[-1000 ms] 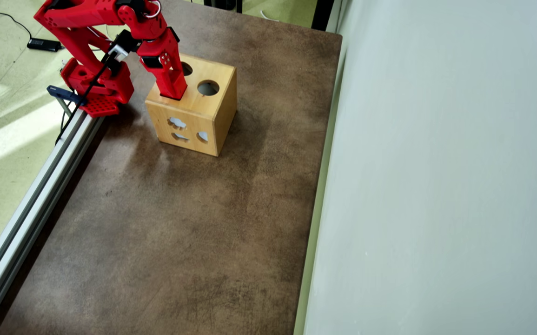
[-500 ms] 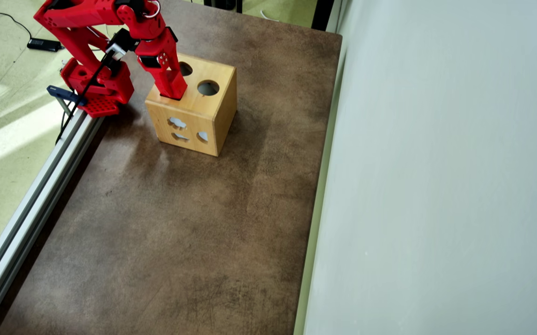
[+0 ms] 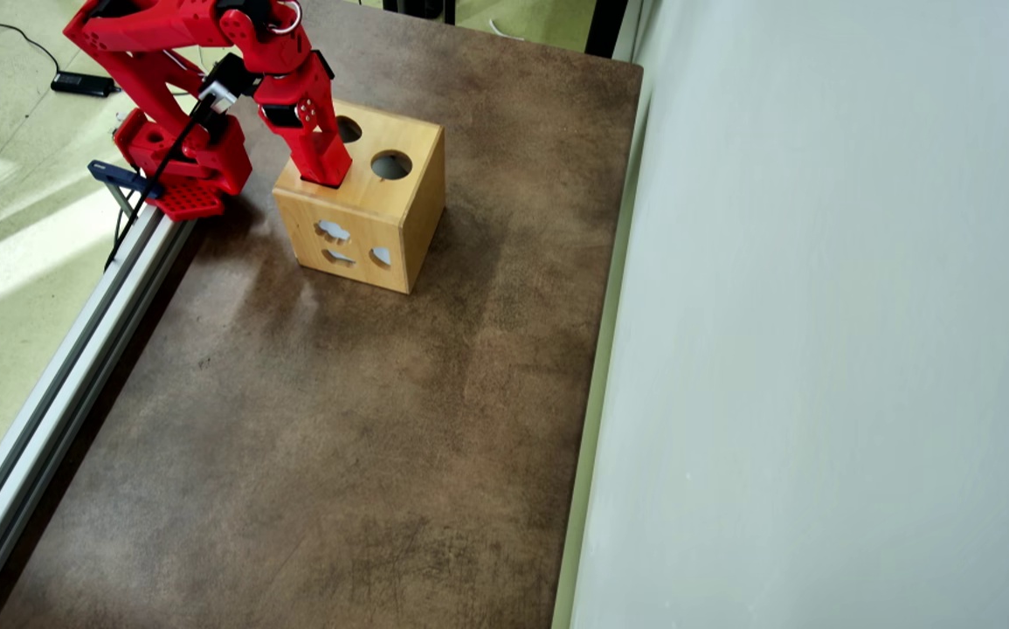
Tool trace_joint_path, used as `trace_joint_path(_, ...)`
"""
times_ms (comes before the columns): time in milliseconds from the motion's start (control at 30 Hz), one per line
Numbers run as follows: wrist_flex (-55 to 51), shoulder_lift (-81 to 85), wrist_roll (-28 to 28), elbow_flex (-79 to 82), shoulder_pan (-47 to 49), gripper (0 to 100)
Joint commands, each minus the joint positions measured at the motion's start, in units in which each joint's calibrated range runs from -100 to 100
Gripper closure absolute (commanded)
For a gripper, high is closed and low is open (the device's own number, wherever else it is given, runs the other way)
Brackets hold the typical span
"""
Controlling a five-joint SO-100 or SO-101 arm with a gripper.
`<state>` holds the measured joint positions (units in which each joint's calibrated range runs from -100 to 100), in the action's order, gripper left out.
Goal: Pick and place the red cube on the square hole
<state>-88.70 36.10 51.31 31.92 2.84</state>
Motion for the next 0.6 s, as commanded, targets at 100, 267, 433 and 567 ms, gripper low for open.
trace_joint_path(100,-1.57,-0.22,-0.39,-0.26,-0.31,64)
trace_joint_path(267,-1.57,-0.22,-0.34,-0.88,-0.31,63)
trace_joint_path(433,-1.57,-0.22,-0.34,-0.88,-0.31,63)
trace_joint_path(567,-1.57,-0.22,-0.34,-0.88,-0.39,63)
